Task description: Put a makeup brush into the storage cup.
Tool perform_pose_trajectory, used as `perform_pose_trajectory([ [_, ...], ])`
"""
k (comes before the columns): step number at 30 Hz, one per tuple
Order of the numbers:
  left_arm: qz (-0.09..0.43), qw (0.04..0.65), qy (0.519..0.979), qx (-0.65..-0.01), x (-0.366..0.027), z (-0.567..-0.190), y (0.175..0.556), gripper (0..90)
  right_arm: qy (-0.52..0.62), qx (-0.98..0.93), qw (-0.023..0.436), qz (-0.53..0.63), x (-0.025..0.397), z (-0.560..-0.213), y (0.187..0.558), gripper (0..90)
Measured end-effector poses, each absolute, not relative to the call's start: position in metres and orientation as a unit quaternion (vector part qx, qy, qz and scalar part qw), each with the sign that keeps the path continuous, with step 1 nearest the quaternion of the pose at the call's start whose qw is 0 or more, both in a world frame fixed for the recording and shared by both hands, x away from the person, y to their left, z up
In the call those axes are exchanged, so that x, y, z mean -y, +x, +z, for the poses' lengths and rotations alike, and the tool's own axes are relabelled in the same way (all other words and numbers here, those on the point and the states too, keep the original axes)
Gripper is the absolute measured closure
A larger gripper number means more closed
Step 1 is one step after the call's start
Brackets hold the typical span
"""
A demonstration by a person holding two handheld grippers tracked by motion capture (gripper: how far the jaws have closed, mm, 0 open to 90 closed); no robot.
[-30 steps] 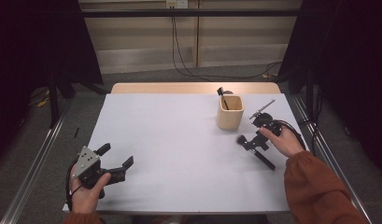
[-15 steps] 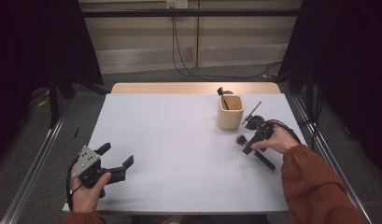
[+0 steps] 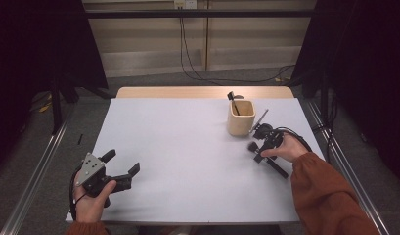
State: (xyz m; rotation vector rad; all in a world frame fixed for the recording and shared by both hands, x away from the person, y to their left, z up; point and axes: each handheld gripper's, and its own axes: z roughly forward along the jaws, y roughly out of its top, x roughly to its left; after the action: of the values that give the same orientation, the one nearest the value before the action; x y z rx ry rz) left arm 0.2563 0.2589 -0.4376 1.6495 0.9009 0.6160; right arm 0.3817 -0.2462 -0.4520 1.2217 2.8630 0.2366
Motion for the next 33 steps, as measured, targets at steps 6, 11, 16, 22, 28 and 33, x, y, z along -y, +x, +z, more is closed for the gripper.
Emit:
perform_pose_trajectory([
  [6, 0.259, 0.55, 0.697, -0.38, -0.259, -0.4379, 0.2565, 3.3, 0.39, -0.918, 0.014, 0.072, 0.2457, -0.452, 0.3815, 44.5],
  [11, 0.259, 0.548, 0.699, -0.379, -0.2587, -0.438, 0.2563, 3.3, 0.392, -0.917, 0.014, 0.073, 0.2461, -0.4513, 0.3813, 51.7],
  [16, 0.26, 0.547, 0.699, -0.38, -0.2587, -0.438, 0.2563, 3.3, 0.392, -0.917, 0.011, 0.069, 0.2466, -0.4502, 0.3817, 62.6],
  [22, 0.26, 0.546, 0.698, -0.382, -0.2586, -0.4383, 0.2562, 3.3, 0.396, -0.916, 0.007, 0.069, 0.2481, -0.4498, 0.3823, 70.4],
  [28, 0.261, 0.544, 0.699, -0.383, -0.2593, -0.4385, 0.2563, 3.3, 0.398, -0.915, 0.007, 0.069, 0.2477, -0.4498, 0.3822, 71.1],
  [33, 0.26, 0.544, 0.7, -0.382, -0.2593, -0.4385, 0.2566, 3.3, 0.398, -0.915, 0.012, 0.067, 0.2458, -0.449, 0.3807, 71.2],
])
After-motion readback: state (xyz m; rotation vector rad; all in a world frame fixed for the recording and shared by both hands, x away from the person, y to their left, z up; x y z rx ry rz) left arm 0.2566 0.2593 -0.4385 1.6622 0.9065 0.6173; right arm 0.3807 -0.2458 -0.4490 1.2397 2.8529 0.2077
